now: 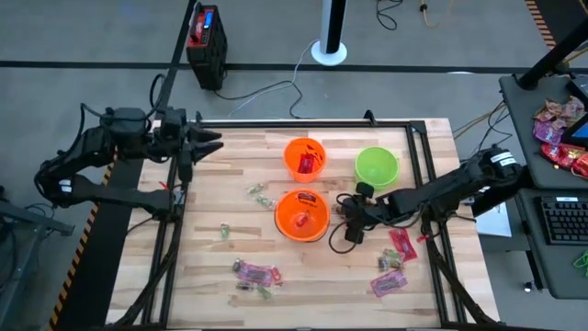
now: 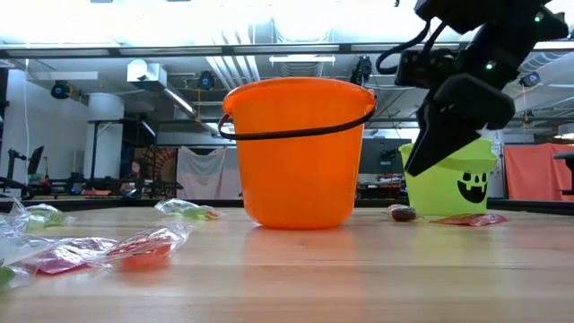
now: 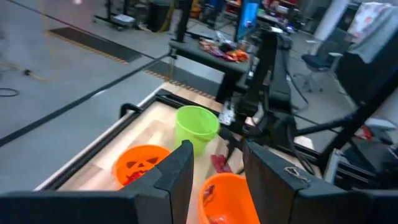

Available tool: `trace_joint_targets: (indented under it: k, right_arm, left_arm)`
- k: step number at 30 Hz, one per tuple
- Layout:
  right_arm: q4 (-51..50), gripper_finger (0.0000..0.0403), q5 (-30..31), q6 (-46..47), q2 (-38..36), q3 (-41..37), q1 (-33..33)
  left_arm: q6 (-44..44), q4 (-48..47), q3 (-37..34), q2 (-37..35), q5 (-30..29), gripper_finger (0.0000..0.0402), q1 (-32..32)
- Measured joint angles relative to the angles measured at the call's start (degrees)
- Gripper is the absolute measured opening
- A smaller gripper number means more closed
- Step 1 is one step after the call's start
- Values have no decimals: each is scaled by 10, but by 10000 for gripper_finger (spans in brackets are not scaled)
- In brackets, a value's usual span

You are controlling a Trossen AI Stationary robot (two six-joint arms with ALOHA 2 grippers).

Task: Sort candy by brand, put in halloween buckets
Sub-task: Put the brown candy into the green bin

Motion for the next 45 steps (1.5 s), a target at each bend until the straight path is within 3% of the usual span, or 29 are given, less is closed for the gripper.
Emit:
trace_joint_targets:
  k: [16, 35, 45]
  right_arm:
    - [20, 178, 21, 50, 62, 3, -26]
    - [120, 176, -9, 37, 66, -65, -38]
    - [122, 121, -20, 36, 67, -66, -38]
  left_arm:
    - [23, 0, 0, 15, -19, 123, 0]
    - [0, 0, 0, 16, -34, 123, 0]
    - [0, 0, 0, 22, -34, 123, 0]
